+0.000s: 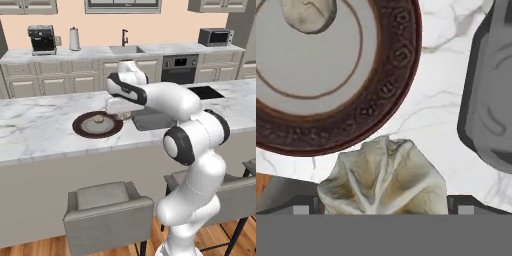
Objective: Place two dumplings into each of the tupperware containers and then place the containers in the fridge.
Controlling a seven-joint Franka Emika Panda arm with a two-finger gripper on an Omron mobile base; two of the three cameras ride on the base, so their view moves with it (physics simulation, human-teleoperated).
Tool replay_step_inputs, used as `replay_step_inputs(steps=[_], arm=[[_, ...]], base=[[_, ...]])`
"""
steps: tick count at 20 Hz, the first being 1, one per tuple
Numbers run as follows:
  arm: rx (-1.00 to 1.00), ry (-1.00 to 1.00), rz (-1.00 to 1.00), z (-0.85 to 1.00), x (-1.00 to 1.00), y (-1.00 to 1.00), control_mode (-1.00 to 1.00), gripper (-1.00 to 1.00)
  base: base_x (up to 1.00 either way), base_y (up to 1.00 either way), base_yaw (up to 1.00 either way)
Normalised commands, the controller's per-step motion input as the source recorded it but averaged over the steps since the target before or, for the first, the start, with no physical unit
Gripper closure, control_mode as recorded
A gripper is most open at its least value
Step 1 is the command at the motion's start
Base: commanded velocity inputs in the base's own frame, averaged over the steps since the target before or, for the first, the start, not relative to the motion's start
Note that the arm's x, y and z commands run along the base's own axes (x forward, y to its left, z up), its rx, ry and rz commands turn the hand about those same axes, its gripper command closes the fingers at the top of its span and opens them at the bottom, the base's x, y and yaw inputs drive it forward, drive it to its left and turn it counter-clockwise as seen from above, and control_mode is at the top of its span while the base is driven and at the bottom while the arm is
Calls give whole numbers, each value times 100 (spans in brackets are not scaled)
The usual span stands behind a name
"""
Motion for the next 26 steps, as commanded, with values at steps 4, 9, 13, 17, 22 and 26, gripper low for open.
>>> replay_step_inputs(steps=[4,9,13,17,22,26], arm=[[5,1,-4,44,-84,-74,-100,100],[1,0,-4,17,1,-64,-100,100],[3,0,0,-3,71,-46,-100,100],[1,0,0,-13,40,-36,-100,100],[0,0,0,-43,39,-5,-100,100],[0,0,0,-40,42,0,-100,100]], base=[[0,0,0],[0,0,0],[0,0,0],[0,0,0],[0,0,0],[0,0,0]])
